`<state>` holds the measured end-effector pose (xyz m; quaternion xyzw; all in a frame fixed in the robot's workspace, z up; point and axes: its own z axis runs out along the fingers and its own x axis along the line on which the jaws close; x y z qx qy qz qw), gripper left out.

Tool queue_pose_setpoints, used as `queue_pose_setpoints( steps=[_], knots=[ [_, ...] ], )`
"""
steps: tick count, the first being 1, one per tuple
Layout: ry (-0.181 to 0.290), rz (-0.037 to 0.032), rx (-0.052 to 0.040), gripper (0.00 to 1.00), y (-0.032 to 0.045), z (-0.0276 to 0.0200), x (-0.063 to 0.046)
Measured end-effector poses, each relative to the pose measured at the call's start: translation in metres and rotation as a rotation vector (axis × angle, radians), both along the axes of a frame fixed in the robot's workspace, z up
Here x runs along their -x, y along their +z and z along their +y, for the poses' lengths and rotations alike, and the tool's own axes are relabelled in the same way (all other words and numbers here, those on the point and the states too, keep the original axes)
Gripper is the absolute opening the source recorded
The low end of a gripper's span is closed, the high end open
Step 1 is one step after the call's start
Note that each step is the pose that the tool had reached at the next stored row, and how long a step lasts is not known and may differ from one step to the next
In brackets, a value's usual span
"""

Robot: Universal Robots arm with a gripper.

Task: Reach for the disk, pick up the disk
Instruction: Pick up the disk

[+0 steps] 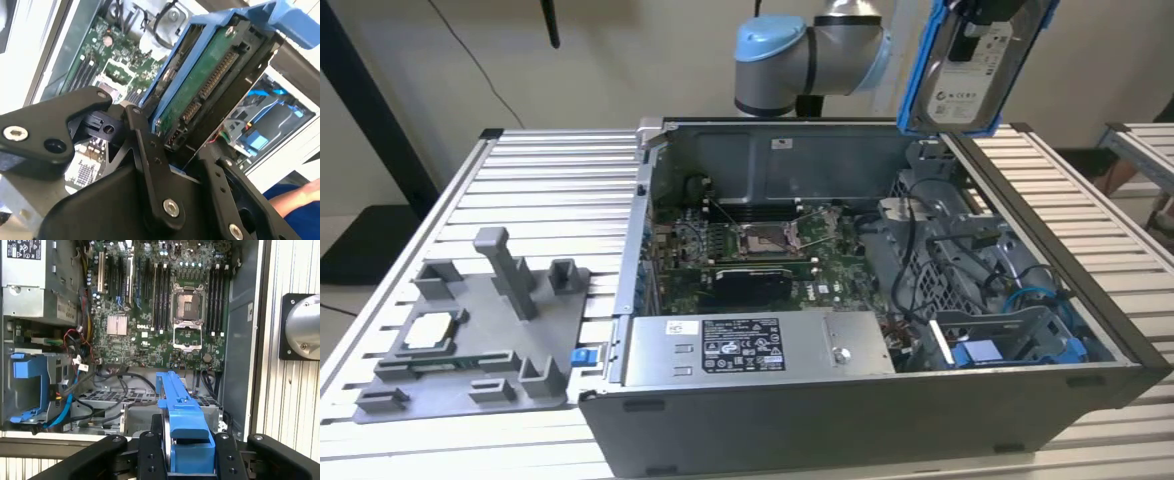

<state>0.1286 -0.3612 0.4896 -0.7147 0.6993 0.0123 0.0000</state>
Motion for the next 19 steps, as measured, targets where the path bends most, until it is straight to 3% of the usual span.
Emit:
queue_pose_setpoints(
  steps=[9,19],
  knots=[
    [-0.003,0.0,0.0,0.0,0.0,-0.0023,0.0],
    [-0.005,-0.0011,-0.0005,0.0,0.0025,-0.0186,0.0]
  ],
)
